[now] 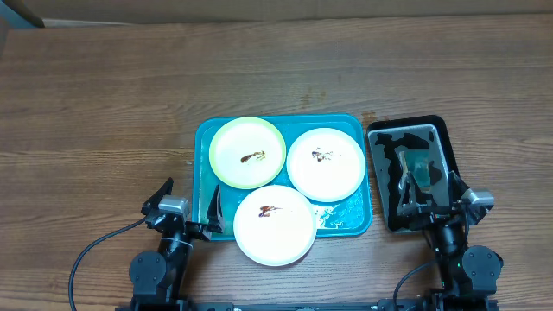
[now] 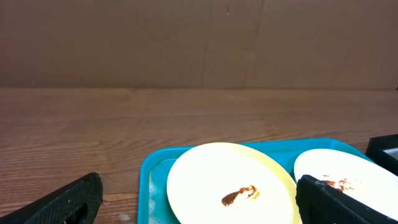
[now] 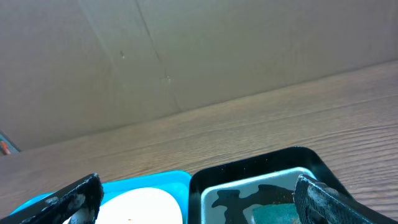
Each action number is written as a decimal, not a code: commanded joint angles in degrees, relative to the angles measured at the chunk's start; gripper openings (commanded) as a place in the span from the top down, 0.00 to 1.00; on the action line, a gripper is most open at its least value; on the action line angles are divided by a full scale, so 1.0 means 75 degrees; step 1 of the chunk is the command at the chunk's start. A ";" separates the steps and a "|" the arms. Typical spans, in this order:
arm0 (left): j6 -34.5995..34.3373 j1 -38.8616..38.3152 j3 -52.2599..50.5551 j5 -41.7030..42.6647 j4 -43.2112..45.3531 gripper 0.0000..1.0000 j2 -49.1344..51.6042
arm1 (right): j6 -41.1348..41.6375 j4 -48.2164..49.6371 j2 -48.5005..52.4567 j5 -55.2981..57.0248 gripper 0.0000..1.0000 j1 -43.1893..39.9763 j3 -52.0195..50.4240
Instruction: Clean dirty plates on tray and stack at the side
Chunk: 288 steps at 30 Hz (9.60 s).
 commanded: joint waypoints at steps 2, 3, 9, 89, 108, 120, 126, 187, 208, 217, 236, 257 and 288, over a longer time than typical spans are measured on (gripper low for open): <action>0.0169 0.0041 -0.0026 0.0070 -0.0003 0.00 -0.0064 | -0.0017 0.0023 -0.0064 -0.0006 0.00 -0.0044 -0.0076; 0.0169 0.0041 -0.0026 0.0070 -0.0003 0.00 -0.0064 | -0.0017 0.0023 -0.0064 -0.0006 0.00 -0.0044 -0.0076; 0.0169 0.0041 -0.0026 0.0073 -0.0003 0.00 -0.0064 | -0.0017 0.0023 -0.0064 -0.0006 0.00 -0.0044 -0.0076; -0.0836 0.0032 0.7682 0.1408 -0.8381 0.00 0.6647 | -0.0015 -0.8329 0.7563 -0.0565 0.00 -0.0047 0.8116; 0.0927 0.0032 0.7711 0.1947 -0.5415 0.04 0.8918 | -0.0256 -0.6843 1.0637 0.1323 0.12 -0.0044 0.8113; 0.0997 0.0032 0.7711 0.1856 -0.4476 0.01 0.9244 | -0.0195 -0.6219 1.2744 0.1536 0.32 -0.0044 0.8113; 0.0997 0.0032 0.7711 0.1859 -0.4476 0.00 0.9244 | -0.0198 -0.5995 1.3065 0.1358 0.39 -0.0044 0.8105; 0.2404 0.0026 0.7711 0.2081 -0.4226 0.02 0.9247 | 0.0495 -0.7417 1.0987 0.0641 0.96 -0.0044 0.8597; 0.2241 -0.0017 0.9343 0.1288 -0.4849 0.09 1.2316 | 0.0347 -0.8093 1.0579 0.0644 0.96 -0.0044 0.8594; 0.1813 -0.0015 0.9343 0.1285 -0.4476 0.15 1.3671 | 0.0347 -0.8119 1.0579 0.0644 0.96 -0.0044 0.8594; 0.1673 -0.0012 0.9320 0.0627 -0.4809 0.44 1.4603 | 0.0350 -0.8157 1.0579 0.0644 0.96 -0.0044 0.8594; 0.1702 -0.0020 0.9200 0.0597 -0.4855 0.62 1.4624 | 0.0353 -0.8271 1.0579 0.0644 0.96 -0.0044 0.8594; 0.0551 0.0574 0.9576 -0.0277 -0.6210 0.96 1.3854 | -0.0210 -0.7906 1.0582 -0.0501 0.96 -0.0003 0.8594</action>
